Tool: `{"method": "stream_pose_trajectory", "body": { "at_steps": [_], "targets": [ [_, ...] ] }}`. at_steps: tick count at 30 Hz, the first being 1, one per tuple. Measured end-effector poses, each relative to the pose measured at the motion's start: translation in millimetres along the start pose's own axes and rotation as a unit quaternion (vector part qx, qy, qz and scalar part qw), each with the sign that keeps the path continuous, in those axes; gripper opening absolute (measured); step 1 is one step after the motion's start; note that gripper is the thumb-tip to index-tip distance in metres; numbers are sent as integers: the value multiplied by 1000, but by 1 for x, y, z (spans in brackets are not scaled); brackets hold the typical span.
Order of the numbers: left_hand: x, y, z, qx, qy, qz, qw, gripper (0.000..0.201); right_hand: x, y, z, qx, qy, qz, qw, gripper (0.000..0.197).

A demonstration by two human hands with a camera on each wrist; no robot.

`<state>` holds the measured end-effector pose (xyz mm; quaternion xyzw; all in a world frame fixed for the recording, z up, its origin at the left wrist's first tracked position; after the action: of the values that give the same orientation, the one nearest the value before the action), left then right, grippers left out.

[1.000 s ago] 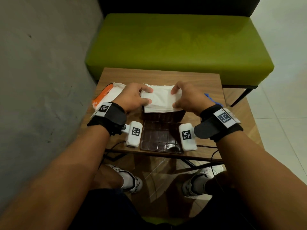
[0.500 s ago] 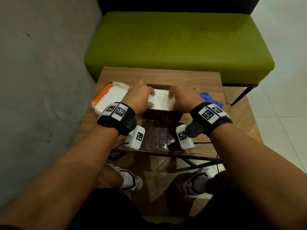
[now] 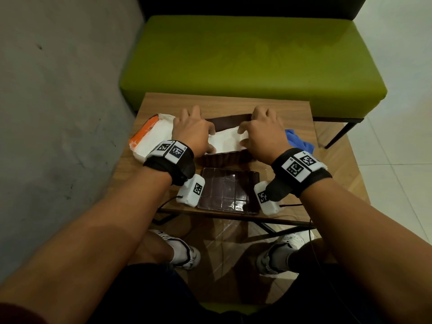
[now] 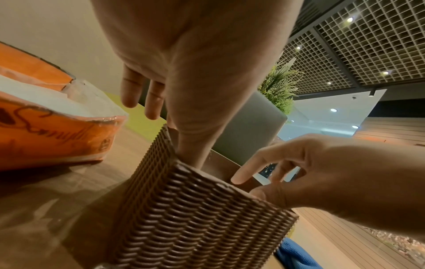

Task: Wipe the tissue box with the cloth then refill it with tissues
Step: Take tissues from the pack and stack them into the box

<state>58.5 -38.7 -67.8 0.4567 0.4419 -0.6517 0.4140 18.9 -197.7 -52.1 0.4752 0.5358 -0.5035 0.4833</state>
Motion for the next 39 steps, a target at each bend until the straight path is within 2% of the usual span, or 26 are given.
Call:
{"method": "stream_pose_trajectory", "body": {
  "at_steps": [1, 3, 7, 10, 14, 20, 24, 26, 28, 29, 31, 32, 34, 35, 37, 39],
  "targets": [
    [-1, 0, -1, -7, 4, 1, 1000, 52, -4, -1, 2, 11, -1, 18, 1000, 33],
    [-2, 0, -3, -22, 8, -4, 1000, 53, -3, 2, 6, 24, 2, 9, 1000, 37],
    [11, 0, -7, -45, 3, -78, 996, 55, 14, 19, 16, 42, -1, -96, 994, 44],
    [19, 4, -8, -59, 0, -108, 992, 58, 31, 29, 21, 66, 2, -147, 987, 48],
    [23, 8, -2, -49, 42, -111, 992, 56, 49, 37, 22, 83, 6, -191, 978, 53],
    [25, 13, -2, -29, 78, -81, 993, 54, 58, 39, 22, 90, 12, -199, 976, 38],
    [22, 10, -3, -17, 65, -77, 995, 52, 56, 35, 22, 90, 34, -213, 972, 52],
    [16, 5, -5, -7, 39, -75, 996, 53, 43, 29, 21, 75, 61, -194, 976, 47],
    [2, -2, -8, -2, -44, -43, 998, 47, 22, 22, 23, 61, 127, -139, 980, 28],
    [-11, -6, -14, -6, -111, -3, 994, 41, 9, 18, 28, 68, 166, -99, 979, 18],
    [-40, -16, -41, -43, -261, 104, 959, 28, -18, 9, 42, 97, 201, 1, 975, 13],
    [-51, -19, -62, -65, -296, 153, 940, 26, -32, 4, 46, 108, 208, 51, 971, 15],
    [-60, -21, -107, -133, -278, 189, 932, 28, -54, 1, 40, 102, 236, 92, 962, 14],
    [-58, -20, -130, -175, -263, 177, 932, 29, -60, 2, 27, 79, 256, 82, 960, 12],
    [-44, -17, -158, -229, -226, 107, 941, 28, -70, 11, -12, 7, 264, 53, 963, 6],
    [-30, -16, -164, -234, -176, 36, 956, 27, -75, 20, -60, -63, 257, 26, 964, 7]
  ]
}}
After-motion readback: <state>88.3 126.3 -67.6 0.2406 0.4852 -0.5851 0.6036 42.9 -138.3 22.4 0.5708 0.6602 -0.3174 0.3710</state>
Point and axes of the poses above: each hand's wrist, its own y-axis towards the middle knuckle, its own x-axis out of the palm, z = x × y, the point moved 10 cm from there along y, towards the middle knuckle, and after that the axes turned 6 degrees about -y, right-handed, at the moved point
